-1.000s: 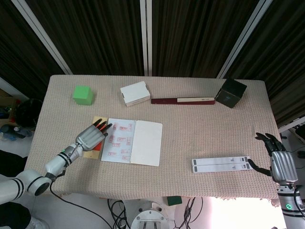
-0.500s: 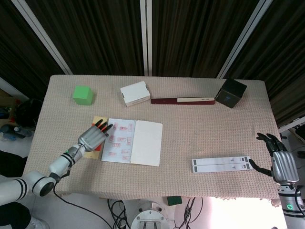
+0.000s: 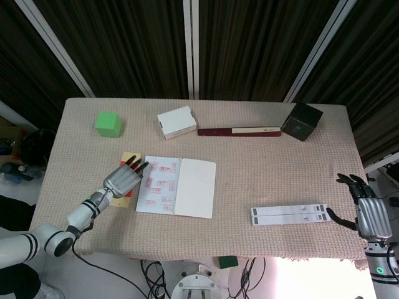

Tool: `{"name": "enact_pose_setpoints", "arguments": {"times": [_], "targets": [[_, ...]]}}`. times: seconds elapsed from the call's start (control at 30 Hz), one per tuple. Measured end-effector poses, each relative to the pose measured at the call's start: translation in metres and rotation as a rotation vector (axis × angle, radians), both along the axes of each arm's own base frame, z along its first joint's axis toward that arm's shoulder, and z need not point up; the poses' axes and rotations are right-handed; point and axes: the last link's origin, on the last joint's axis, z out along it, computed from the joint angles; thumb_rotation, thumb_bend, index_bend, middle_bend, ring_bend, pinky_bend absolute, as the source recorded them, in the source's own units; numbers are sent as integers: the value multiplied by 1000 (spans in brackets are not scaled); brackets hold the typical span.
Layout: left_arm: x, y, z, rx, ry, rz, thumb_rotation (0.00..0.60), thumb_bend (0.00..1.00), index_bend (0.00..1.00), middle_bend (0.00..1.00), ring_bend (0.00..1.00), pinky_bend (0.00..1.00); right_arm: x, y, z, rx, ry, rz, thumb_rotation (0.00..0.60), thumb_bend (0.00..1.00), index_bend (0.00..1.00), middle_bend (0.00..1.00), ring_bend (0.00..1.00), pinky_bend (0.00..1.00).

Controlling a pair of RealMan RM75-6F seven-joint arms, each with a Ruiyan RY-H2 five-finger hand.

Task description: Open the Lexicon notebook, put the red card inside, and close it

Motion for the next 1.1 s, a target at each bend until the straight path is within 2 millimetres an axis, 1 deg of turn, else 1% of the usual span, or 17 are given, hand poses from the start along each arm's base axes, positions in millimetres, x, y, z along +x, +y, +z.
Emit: {"name": "enact_pose_setpoints", "arguments": {"times": [0.23,0.4,0.53,0.57,0.67,0.87,1.1], "targets": [[-12,-2,10,30,8,44,600,171,365,0,0,65,2,-1,-1,2,2,5,600,160,175,240,132,253],[-15,-3,14,43,7,58,600,171,364,0,0,65,3,-1,-2,4,2,9,600,160,174,240,132,253],[-13,-2,21,80,-6,19,600,159,301,0,0,65,3,0,-1,0,3,7,600,159,174,240,133,253],[-13,-2,23,90,-5,3,600,136,278,0,0,65,3,0,0,-1,3,7,600,160,175,240,133,253],[-16,1,29,117,14,-65,600,90,254,0,0,65,3,1,1,-5,4,6,600,160,175,240,133,253],[-40,9,40,132,54,-167,600,88,254,0,0,64,2,2,1,-7,5,-2,600,160,174,240,133,253],[-63,6,44,86,37,-240,600,85,253,0,0,63,6,2,-1,-6,10,5,600,160,175,240,133,252]]}}
